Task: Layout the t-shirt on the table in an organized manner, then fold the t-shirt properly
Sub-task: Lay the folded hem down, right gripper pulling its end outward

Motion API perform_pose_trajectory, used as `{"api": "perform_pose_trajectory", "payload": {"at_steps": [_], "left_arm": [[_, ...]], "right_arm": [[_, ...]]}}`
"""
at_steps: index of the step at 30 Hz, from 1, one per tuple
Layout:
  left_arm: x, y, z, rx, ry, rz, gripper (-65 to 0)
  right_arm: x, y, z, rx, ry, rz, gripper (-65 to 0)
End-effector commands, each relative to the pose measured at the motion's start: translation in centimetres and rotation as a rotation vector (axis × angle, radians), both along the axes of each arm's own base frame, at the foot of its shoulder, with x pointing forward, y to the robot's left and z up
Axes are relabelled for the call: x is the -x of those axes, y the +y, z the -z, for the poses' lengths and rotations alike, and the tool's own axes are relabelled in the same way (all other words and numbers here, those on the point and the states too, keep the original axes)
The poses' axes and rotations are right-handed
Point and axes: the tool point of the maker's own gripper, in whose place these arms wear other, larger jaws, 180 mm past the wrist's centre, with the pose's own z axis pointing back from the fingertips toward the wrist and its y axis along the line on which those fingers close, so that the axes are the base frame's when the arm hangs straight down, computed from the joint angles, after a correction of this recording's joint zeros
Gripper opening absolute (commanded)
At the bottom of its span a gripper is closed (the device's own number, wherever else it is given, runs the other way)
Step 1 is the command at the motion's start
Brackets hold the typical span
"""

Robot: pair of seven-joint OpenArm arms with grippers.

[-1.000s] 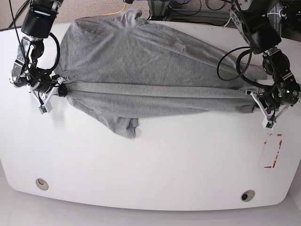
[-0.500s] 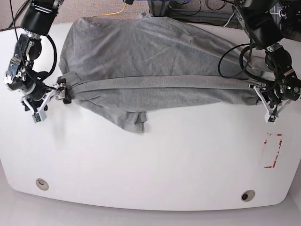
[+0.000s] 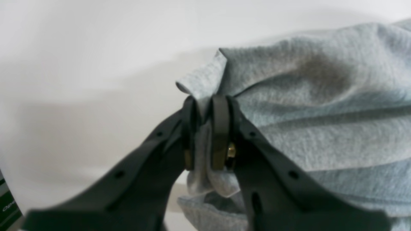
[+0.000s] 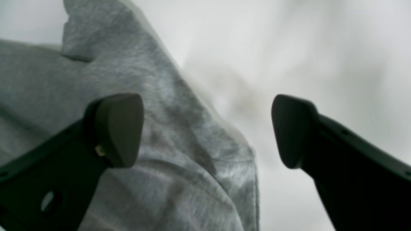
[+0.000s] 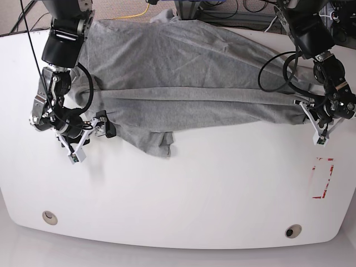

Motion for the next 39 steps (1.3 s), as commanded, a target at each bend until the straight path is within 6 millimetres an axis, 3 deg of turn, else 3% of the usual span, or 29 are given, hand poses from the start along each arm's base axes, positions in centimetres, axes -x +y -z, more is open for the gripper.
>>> {"api": "perform_pose_trajectory", "payload": {"at_steps": [1, 8, 12, 19, 29, 39], "left_arm": [[-1.1, 0.6, -1.6, -0.02, -0.05, 0.002, -58.1], [-1.3, 0.3, -1.6, -0.02, -0.049, 0.011, -58.1], [-1.6, -0.2, -1.6, -0.028, -0.044, 0.037, -58.1], [-1.7, -0.3, -1.7, -0.031, -0.045, 0.043, -58.1], [-2.1, -0.3, -2.9, -0.051, -0.079, 0.048, -58.1], [-2.2, -0.4, -2.9, -0.05, -0.081, 0.048, -58.1]], "right_arm": [[-1.8, 0.4, -1.1, -0.036, -0.036, 0.004, -5.9], [-2.2, 2.2, 0.3, -0.09, -0.038, -0.005, -5.9], [-1.5, 2.8, 2.6, -0.125, 0.011, -0.001, -5.9], [0.0, 3.1, 4.6, -0.16, 0.042, 0.021, -6.0], [1.8, 3.9, 6.1, -0.153, 0.125, -0.004, -22.8], [3.5, 5.7, 7.5, -0.144, 0.169, -0.058, -22.7]]}}
